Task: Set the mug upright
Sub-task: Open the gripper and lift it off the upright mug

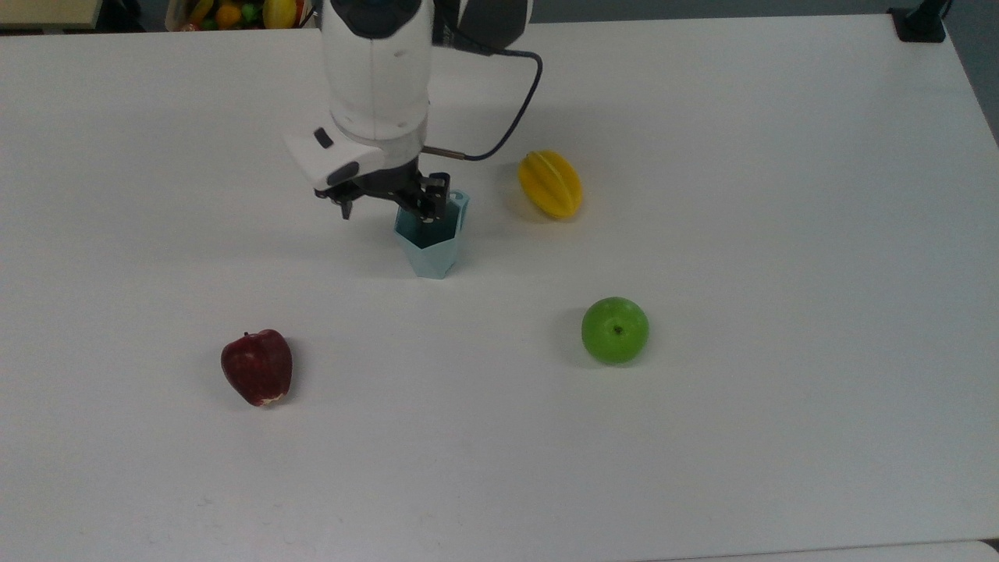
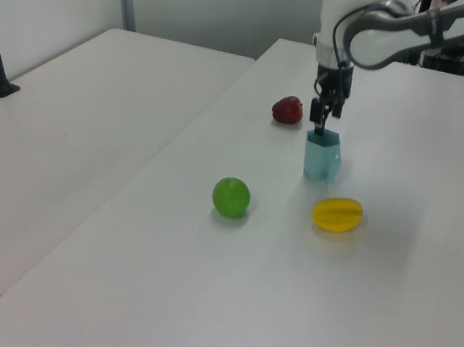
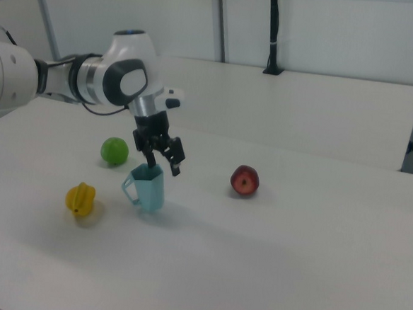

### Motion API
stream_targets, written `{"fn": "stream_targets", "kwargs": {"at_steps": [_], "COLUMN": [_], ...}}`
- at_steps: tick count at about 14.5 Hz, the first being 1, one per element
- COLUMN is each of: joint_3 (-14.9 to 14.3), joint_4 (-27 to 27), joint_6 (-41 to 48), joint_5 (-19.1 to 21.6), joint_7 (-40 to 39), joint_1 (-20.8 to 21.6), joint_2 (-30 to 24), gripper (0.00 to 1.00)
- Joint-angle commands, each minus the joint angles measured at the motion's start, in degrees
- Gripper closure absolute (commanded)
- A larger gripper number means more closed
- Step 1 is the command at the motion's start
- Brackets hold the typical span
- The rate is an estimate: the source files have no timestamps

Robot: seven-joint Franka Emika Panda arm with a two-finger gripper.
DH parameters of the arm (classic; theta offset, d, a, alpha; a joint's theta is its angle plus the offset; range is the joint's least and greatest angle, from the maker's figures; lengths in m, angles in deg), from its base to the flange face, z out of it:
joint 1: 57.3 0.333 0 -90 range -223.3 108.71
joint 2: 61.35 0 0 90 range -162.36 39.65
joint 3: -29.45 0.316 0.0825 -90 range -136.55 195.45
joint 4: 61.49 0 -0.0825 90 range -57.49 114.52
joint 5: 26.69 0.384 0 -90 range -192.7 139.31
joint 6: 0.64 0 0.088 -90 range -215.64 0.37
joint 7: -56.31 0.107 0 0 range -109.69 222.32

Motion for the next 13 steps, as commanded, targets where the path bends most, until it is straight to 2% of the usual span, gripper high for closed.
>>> {"fn": "stream_targets", "kwargs": {"at_steps": [1, 6, 13], "joint_3": [-2.4, -3.3, -2.6], "joint_4": [-1.6, -1.7, -1.8], "joint_6": [5.8, 12.4, 14.4], "joint_5": [4.1, 4.2, 3.5], "joint_7": [-2.8, -3.5, -3.2], "joint_1": [-1.0, -3.3, -6.0], "joint_2": [-4.9, -10.3, -12.5], "gripper": [0.0, 0.0, 0.0]}}
